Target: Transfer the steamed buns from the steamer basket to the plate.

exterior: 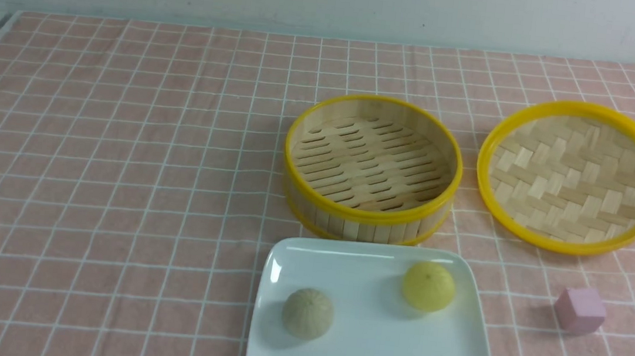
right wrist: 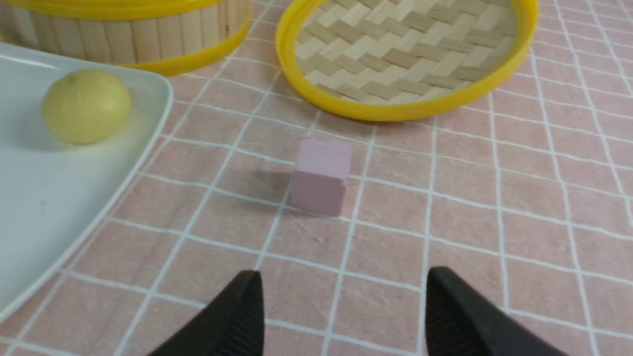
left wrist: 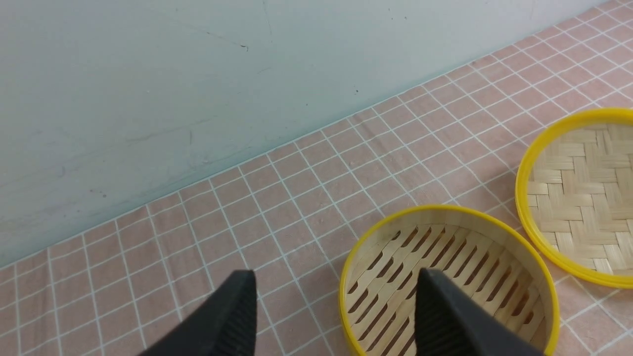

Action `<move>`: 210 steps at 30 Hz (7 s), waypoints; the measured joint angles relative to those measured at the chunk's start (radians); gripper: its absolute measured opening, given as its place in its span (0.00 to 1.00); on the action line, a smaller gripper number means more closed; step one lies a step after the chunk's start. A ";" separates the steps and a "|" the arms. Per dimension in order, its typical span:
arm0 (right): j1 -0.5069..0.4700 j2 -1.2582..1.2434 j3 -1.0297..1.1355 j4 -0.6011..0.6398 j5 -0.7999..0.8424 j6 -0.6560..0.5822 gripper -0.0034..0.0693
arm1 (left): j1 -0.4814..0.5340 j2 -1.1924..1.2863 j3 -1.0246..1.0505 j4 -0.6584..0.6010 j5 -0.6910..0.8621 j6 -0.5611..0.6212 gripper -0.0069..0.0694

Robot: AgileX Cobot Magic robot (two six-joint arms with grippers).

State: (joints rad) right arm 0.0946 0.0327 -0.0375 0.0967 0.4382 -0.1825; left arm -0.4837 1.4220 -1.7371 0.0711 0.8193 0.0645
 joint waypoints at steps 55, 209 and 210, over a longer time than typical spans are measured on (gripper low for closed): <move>-0.039 0.000 0.049 0.000 -0.048 0.001 0.66 | 0.000 0.012 0.000 0.010 0.084 -0.003 0.67; -0.039 0.000 0.049 -0.066 -0.057 0.208 0.66 | 0.671 -1.434 1.755 0.058 -0.422 -0.243 0.67; -0.039 0.000 0.049 -0.069 -0.057 0.209 0.66 | 0.671 -1.434 1.755 0.058 -0.422 -0.243 0.67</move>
State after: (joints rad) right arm 0.0560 0.0327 0.0120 0.0282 0.3812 0.0268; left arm 0.1870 -0.0119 0.0178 0.1296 0.3976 -0.1785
